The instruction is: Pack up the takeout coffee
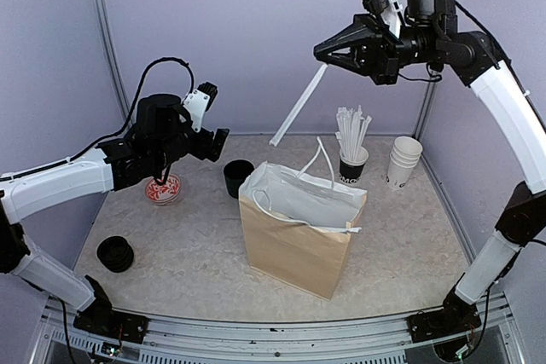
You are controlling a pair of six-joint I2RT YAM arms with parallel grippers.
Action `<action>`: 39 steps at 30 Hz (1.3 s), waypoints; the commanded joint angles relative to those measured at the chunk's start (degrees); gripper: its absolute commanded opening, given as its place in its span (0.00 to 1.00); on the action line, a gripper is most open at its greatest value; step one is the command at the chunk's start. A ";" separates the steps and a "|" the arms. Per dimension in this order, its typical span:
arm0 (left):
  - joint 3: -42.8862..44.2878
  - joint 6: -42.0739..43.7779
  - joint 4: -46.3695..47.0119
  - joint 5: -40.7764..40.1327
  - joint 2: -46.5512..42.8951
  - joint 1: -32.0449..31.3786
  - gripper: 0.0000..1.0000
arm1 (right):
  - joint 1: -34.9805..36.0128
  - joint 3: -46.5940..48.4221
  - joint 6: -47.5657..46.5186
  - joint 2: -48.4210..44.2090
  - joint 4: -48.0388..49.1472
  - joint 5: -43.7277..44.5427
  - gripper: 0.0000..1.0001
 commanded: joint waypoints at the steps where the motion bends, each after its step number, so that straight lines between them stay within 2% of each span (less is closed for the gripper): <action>1: -0.02 0.90 1.39 -2.38 -2.34 0.25 0.99 | 4.67 -3.23 -3.50 -2.06 -4.72 0.37 0.00; 11: -0.27 1.17 1.72 -2.93 -2.86 0.25 0.99 | 6.25 -20.24 -4.73 -4.14 -1.20 1.13 0.02; 13: -0.30 1.09 1.71 -2.84 -2.93 0.26 0.99 | 6.22 -21.34 -5.20 -3.61 -0.83 0.75 0.17; 15: -0.27 1.02 1.62 -2.83 -3.00 0.25 0.99 | 6.22 -20.60 -6.42 -3.55 -1.78 1.22 0.38; 17: 0.13 0.69 1.23 -2.72 -3.23 0.21 0.99 | 5.97 -18.39 -8.03 -3.98 -3.25 3.58 0.47; 20: 1.99 -0.51 0.14 -1.83 -3.66 0.17 0.99 | 3.42 -15.94 -8.71 -5.36 -3.41 8.30 0.49; 22: 3.93 -1.62 -2.61 -1.01 -3.70 -0.11 0.99 | -0.98 -16.25 -7.08 -6.65 -1.49 11.66 0.49; 26: 8.30 -3.86 -6.06 0.56 -3.38 -1.35 0.99 | -12.49 -21.21 -2.76 -10.52 4.81 11.70 0.50; 28: 9.43 -4.07 -7.32 1.88 -3.49 -1.54 0.99 | -15.94 -22.82 -2.16 -12.16 5.39 11.14 0.50; 39: 5.51 -1.60 -4.89 2.06 -5.80 -1.10 0.99 | -21.69 -30.57 -7.35 -19.39 0.44 6.70 0.66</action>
